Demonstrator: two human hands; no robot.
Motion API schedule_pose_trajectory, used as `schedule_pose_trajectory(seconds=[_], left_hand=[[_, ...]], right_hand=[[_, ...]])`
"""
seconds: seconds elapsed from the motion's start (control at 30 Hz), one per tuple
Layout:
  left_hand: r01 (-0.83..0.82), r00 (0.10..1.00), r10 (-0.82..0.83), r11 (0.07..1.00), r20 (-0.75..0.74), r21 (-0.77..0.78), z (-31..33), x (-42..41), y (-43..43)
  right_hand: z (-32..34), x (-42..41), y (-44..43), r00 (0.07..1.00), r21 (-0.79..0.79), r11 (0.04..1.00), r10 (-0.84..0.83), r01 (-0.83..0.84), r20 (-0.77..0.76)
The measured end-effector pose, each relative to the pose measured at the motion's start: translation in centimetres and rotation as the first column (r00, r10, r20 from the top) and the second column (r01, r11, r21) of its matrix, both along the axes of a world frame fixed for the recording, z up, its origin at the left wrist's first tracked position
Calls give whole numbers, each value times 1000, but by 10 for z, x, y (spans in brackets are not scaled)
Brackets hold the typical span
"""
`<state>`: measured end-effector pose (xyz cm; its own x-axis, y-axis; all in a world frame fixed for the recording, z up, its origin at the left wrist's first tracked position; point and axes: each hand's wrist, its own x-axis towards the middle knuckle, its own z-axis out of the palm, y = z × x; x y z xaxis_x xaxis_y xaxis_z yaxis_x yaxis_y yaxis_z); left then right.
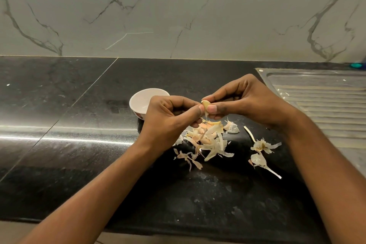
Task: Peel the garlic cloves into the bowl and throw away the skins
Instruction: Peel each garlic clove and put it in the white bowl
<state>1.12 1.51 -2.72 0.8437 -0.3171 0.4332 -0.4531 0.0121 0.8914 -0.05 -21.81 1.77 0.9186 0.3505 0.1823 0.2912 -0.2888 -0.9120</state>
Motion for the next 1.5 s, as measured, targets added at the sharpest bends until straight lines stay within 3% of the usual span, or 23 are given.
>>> schedule_pose_trajectory(seconds=[0.27,0.63,0.9,1.2,1.5], left_hand=[[-5,1000,5,1000,18,6,-1,-2,1],[-34,994,22,994,-108,-104,1,1,-3],[-100,986,85,990,-142,-101,-1,3,-4],[13,970,-64,978,-234,-210,1,3,-1],[3,968,-34,992,-250,-124,0,4,-2]], right_hand=[[-2,-1,3,999,-23,999,40,-40,0],[-5,1,4,996,118,989,90,-87,-24],[-2,1,-2,1000,228,973,27,-26,-2],[-1,2,-1,996,141,989,-63,53,69],[1,-2,2,990,37,999,-43,39,132]])
